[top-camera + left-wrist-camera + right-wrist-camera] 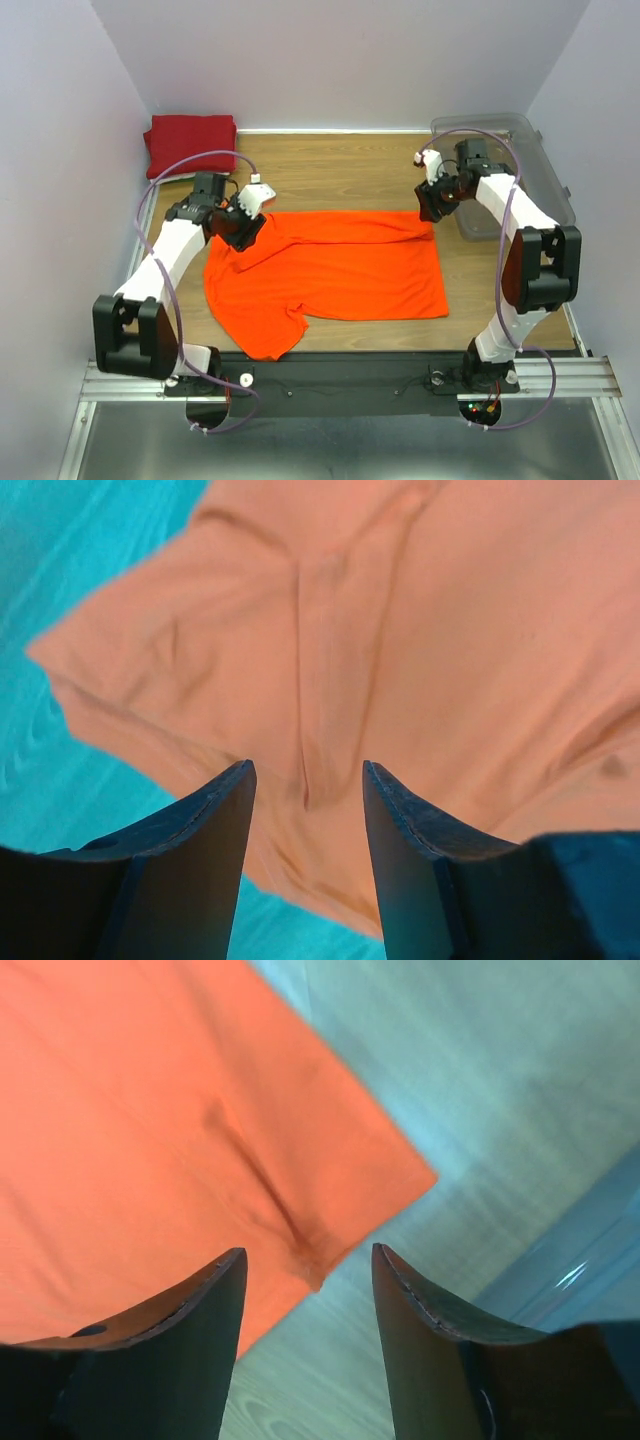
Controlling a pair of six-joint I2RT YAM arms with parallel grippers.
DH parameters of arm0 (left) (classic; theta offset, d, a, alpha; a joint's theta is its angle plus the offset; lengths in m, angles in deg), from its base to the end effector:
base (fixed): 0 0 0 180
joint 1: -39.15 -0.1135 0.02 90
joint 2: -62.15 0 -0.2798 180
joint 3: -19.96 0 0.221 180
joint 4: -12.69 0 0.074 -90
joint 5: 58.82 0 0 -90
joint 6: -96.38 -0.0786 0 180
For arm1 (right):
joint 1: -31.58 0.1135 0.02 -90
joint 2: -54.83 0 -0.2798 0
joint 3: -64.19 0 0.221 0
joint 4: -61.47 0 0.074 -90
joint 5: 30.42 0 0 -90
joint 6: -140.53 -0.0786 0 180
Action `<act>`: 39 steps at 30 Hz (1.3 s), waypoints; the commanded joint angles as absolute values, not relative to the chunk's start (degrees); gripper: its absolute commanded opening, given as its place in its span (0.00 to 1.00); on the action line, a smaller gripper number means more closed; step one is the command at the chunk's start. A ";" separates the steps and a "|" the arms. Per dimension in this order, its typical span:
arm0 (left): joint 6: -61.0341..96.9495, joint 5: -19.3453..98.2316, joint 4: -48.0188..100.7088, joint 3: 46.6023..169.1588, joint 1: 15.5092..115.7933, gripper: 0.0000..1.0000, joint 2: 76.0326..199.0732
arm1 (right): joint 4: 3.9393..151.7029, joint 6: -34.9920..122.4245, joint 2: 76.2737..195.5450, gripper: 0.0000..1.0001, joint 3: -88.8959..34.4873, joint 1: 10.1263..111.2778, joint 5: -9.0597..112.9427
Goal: Fold and stack the t-shirts
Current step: Fold the tshirt
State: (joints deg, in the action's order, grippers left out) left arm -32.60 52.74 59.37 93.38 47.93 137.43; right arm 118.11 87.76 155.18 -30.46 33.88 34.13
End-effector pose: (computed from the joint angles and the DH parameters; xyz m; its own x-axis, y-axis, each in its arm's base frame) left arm 0.2596 -0.0693 0.2667 -0.3352 0.6437 -0.6879 0.7632 0.6137 0.2024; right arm 0.3558 0.0481 0.2384 -0.5621 -0.5693 -0.5999 -0.7230 0.6905 0.0222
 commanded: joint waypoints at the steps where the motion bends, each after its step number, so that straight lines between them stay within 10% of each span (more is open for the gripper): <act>1: -31.16 60.52 58.77 99.68 47.77 0.61 146.33 | 120.20 83.15 159.83 0.50 -36.46 34.30 29.70; 26: -25.97 69.24 51.21 105.58 50.23 0.56 167.00 | 121.70 84.98 167.15 0.46 -36.47 34.91 38.14; 39: -31.67 71.26 60.08 103.58 52.42 0.00 161.03 | 123.90 87.27 165.14 0.48 -36.12 35.00 39.89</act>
